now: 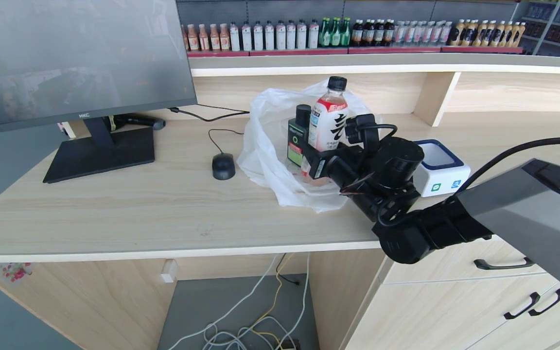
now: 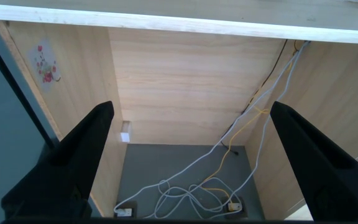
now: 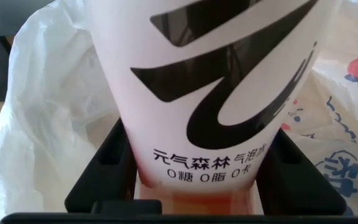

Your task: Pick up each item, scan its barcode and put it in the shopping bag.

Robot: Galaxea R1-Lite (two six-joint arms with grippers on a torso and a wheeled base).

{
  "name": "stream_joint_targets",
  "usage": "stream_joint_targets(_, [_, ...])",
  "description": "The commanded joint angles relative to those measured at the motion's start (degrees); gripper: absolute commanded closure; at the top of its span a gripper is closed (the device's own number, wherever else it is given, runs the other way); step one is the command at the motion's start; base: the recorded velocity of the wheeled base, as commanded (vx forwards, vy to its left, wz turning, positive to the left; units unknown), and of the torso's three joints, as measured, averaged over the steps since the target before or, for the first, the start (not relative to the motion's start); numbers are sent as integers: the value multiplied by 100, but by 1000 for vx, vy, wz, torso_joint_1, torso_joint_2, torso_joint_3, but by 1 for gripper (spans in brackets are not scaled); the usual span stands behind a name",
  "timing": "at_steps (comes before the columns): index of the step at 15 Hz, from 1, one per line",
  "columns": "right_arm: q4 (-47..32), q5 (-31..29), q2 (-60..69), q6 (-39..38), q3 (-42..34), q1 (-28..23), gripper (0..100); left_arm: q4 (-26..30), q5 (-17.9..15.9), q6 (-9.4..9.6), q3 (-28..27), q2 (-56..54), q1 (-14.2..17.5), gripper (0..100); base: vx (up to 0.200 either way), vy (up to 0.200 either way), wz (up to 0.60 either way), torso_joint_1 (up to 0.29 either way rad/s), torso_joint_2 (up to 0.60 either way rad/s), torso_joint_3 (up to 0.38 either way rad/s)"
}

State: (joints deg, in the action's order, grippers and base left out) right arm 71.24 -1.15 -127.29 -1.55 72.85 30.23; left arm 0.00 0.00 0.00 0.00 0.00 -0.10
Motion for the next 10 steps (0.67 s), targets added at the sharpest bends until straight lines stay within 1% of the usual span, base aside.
stream_joint_targets(1, [4, 0, -15, 5, -17, 0, 100, 0, 0, 0, 0, 0, 1, 0, 0, 0, 0, 0, 0, 0])
stream_joint_targets(2, [13, 0, -15, 5, -43, 0, 100, 0, 0, 0, 0, 0, 1, 0, 0, 0, 0, 0, 0, 0])
stream_joint_targets(3, [13, 0, -15, 5, -43, -9, 0, 0, 0, 0, 0, 0, 1, 0, 0, 0, 0, 0, 0, 0])
stream_joint_targets(10, [100, 0, -6, -30, -60, 0, 0, 0, 0, 0, 0, 0, 1, 0, 0, 0, 0, 0, 0, 0])
